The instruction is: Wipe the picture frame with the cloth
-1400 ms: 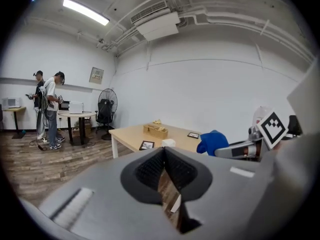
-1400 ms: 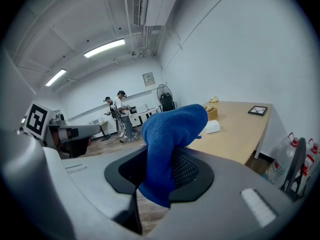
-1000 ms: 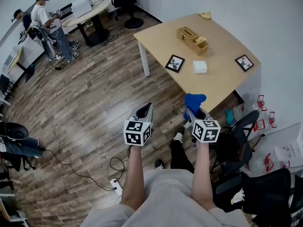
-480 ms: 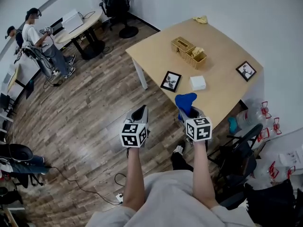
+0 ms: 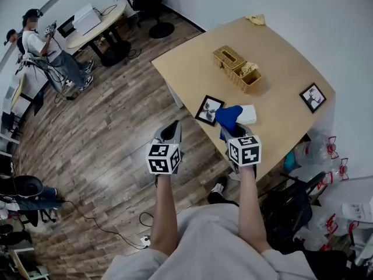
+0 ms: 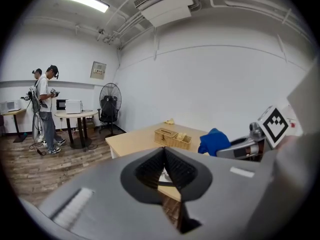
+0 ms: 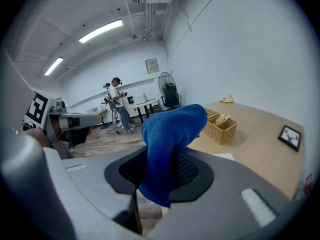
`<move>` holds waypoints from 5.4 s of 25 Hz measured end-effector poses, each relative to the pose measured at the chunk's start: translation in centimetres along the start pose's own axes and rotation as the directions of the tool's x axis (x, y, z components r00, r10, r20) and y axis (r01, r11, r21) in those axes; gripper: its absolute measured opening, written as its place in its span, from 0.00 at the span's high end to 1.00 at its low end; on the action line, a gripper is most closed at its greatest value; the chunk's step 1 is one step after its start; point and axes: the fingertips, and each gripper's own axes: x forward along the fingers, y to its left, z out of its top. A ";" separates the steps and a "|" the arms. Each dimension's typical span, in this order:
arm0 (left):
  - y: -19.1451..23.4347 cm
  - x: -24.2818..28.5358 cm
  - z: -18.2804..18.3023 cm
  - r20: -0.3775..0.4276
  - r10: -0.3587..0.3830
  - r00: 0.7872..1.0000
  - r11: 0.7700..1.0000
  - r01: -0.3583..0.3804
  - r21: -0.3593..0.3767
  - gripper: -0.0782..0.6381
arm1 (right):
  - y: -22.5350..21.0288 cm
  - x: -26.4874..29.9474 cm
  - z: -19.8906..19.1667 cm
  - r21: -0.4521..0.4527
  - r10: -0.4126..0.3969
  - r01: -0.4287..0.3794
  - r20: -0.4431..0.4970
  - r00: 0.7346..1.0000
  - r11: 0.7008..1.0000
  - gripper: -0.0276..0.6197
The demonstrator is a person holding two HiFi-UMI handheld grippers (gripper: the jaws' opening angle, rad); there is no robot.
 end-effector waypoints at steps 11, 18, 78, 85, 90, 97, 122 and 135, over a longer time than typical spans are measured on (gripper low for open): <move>0.1 6.8 0.5 -0.044 0.011 0.999 1.000 -0.010 0.011 0.82 | -5.6 4.9 0.3 0.010 -0.022 0.024 -0.110 0.994 1.000 0.80; 1.5 10.8 -2.0 -0.103 -0.015 0.995 0.997 0.007 -0.072 0.82 | -8.0 6.3 -1.9 0.045 -0.081 0.091 -0.180 0.980 0.995 0.80; 0.3 27.6 -17.8 -0.785 -0.353 0.510 0.556 0.789 0.263 0.82 | -6.4 32.0 -4.4 0.131 0.015 0.039 -0.388 0.921 0.991 0.80; 0.4 27.6 -17.7 -0.782 -0.360 0.509 0.569 0.784 0.248 0.82 | -6.4 32.1 -4.6 0.060 -0.021 0.049 -0.400 0.916 0.997 0.80; 0.3 27.3 -17.7 -0.785 -0.361 0.504 0.576 0.782 0.237 0.82 | -6.6 31.8 -4.5 0.101 -0.034 0.078 -0.377 0.925 0.992 0.80; 0.4 27.6 -17.4 -0.771 -0.363 0.523 0.592 0.769 0.243 0.82 | -7.3 31.2 -4.8 0.159 -0.037 0.103 -0.370 0.928 0.982 0.80; 0.4 27.6 -17.4 -0.761 -0.367 0.536 0.623 0.749 0.227 0.82 | -11.5 26.4 -6.8 0.251 -0.118 0.225 -0.378 0.918 0.941 0.80; 0.4 27.7 -17.4 -0.757 -0.355 0.549 0.632 0.737 0.239 0.82 | -12.5 24.2 -7.1 0.254 -0.165 0.272 -0.374 0.912 0.928 0.80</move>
